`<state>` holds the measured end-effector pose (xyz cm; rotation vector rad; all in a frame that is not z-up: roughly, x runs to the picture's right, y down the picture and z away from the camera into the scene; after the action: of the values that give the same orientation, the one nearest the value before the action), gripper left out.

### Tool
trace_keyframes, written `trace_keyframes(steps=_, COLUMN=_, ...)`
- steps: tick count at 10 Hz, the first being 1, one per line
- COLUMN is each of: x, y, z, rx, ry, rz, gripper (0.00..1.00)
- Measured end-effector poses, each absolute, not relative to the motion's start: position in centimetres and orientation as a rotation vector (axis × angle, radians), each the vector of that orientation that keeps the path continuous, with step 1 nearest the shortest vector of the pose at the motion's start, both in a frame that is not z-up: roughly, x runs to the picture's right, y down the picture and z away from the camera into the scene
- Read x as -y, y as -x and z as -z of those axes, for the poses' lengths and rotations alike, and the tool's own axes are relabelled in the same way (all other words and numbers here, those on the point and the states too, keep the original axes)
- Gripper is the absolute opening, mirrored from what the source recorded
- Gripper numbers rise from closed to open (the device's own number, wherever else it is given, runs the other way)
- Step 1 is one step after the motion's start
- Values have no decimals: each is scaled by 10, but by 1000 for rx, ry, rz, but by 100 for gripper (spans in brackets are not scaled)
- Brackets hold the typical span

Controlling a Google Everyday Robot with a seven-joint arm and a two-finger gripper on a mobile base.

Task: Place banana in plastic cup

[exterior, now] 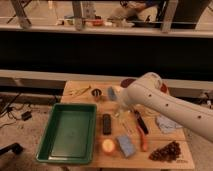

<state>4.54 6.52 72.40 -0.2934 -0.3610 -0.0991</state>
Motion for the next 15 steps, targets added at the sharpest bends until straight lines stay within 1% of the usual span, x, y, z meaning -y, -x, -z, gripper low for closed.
trace_keyframes(steps=2, x=-48, y=-31, z=-743, rx=374, ry=276, rz=103, gripper=100)
trace_keyframes(steps=4, x=-30, y=-24, z=-772, rx=376, ry=265, rz=86, gripper=100)
trace_keyframes(steps=6, x=-21, y=-9, z=-790, rx=385, ry=265, rz=76, gripper=100)
trace_keyframes(steps=11, x=-23, y=56, z=-790, rx=438, ry=275, rz=86, gripper=100)
trace_keyframes(steps=15, x=-22, y=54, z=-790, rx=436, ry=273, rz=84, gripper=100)
